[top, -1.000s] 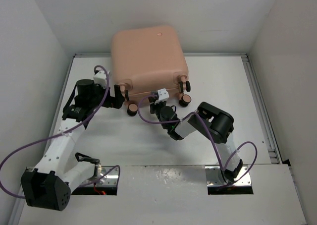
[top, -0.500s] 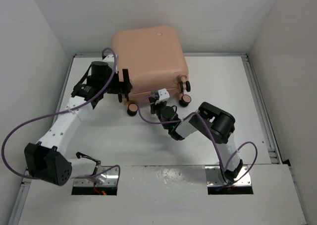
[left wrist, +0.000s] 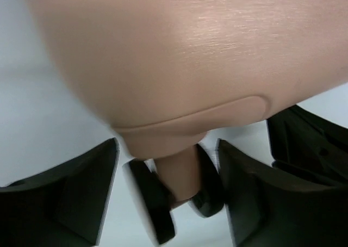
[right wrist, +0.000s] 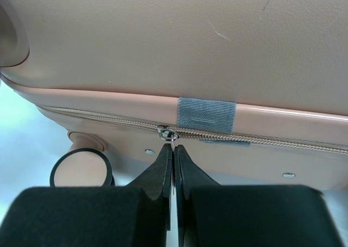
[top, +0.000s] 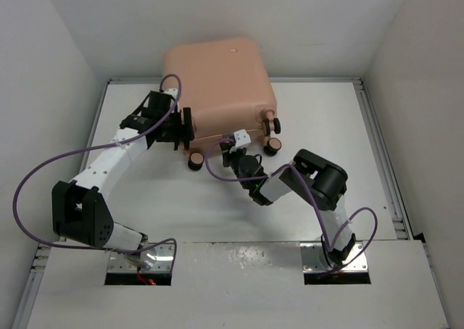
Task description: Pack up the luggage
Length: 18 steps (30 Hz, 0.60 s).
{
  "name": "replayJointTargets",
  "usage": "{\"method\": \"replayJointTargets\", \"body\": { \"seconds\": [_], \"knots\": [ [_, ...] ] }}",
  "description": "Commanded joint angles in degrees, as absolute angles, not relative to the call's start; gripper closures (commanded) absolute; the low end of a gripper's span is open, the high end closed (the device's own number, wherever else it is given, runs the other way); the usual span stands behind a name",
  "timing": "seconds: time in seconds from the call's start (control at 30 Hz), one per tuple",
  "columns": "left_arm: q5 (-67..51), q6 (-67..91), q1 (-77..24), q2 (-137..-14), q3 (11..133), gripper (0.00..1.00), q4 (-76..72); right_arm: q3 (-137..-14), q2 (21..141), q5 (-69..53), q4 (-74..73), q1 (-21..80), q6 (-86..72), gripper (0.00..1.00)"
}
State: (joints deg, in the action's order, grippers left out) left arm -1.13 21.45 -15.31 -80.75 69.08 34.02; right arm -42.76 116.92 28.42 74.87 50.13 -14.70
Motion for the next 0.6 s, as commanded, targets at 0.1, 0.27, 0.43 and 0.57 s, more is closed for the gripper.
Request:
{"method": "replayJointTargets", "body": {
  "seconds": [0.1, 0.27, 0.43, 0.57],
  "knots": [
    [-1.49, 22.59, -14.68, -82.35, 71.63, 0.48, 32.61, -42.01, 114.52, 30.67, 86.31, 48.51, -14.15, 1.00],
    [-0.70, 22.59, -14.16, -82.35, 71.11, 0.61, 32.61, -40.88, 113.56, 31.20, 86.84, 47.81, -13.45, 1.00],
    [-0.09, 23.20, -11.26, -82.35, 69.87, 0.72, 33.74, -37.45, 110.40, 32.95, 86.22, 47.20, -12.92, 1.00],
    [-0.09, 23.82, -8.80, -82.35, 68.21, 0.77, 33.75, -33.67, 107.75, 34.89, 85.78, 46.23, -13.10, 1.00]
  ]
}}
